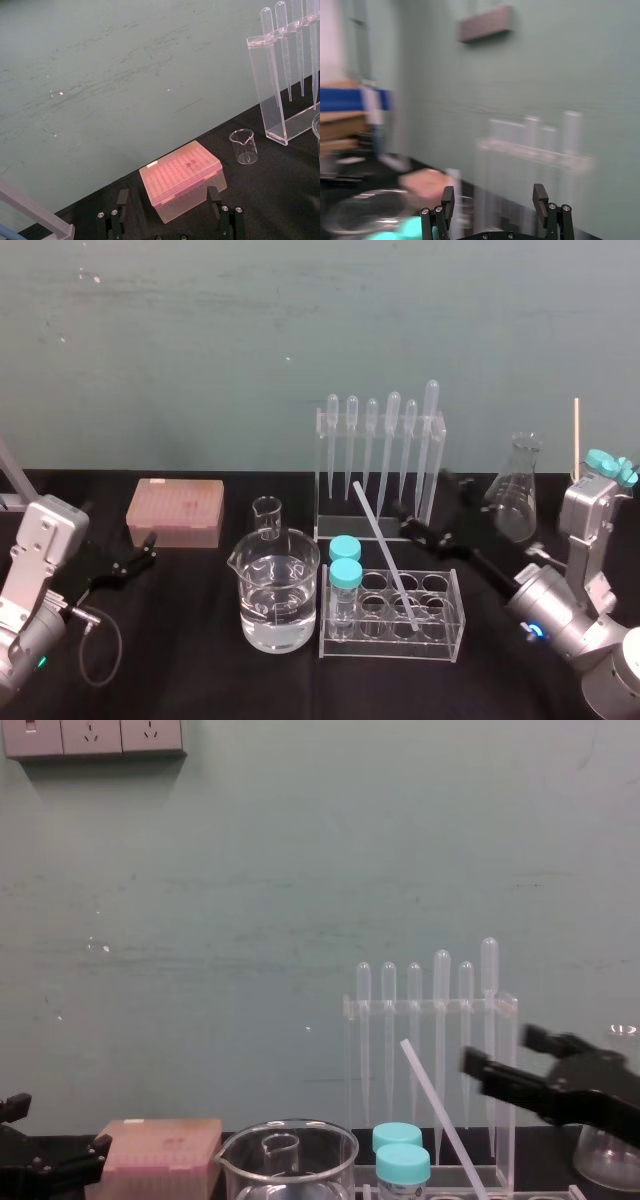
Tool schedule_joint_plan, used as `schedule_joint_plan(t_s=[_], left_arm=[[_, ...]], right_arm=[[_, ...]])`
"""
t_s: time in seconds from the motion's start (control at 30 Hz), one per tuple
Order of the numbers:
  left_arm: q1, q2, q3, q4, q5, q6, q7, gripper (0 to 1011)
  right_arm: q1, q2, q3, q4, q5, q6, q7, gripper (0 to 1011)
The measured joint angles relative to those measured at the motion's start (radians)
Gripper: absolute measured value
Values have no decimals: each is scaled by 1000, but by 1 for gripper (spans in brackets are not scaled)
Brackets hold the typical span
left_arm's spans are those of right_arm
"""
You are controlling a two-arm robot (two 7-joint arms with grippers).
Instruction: Pick up the stirring rod with one hand, then place it down.
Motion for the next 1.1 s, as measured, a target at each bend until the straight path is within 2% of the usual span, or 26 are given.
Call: schedule_joint_plan(t_s=[0.03, 0.13, 0.17, 0.2, 0.23, 0.33, 0.53, 1.1], left_arm=[[0, 0, 0, 0, 0, 0, 0, 1000], [0, 0, 0, 0, 0, 0, 0, 1000], [0, 0, 0, 0, 0, 0, 0, 1000], [0, 0, 0, 0, 0, 0, 0, 1000], [0, 0, 0, 0, 0, 0, 0, 1000], [0, 0, 0, 0, 0, 0, 0, 1000], [0, 0, 0, 0, 0, 0, 0, 1000], [0, 0, 0, 0, 0, 0, 0, 1000]], right_arm=[[-14, -2, 15, -11, -44, 1, -81, 1003], [-35, -2, 38, -23, -121, 7, -212, 1003], [-51, -3, 54, -30, -176, 21, -302, 1003], [-59, -3, 62, -32, -198, 29, -345, 1003], [-72, -4, 76, -33, -244, 48, -424, 1002], [-89, -8, 95, -29, -294, 84, -510, 1003], [-105, -19, 112, -17, -311, 128, -543, 1003], [-101, -16, 107, -17, -307, 120, -535, 1003]])
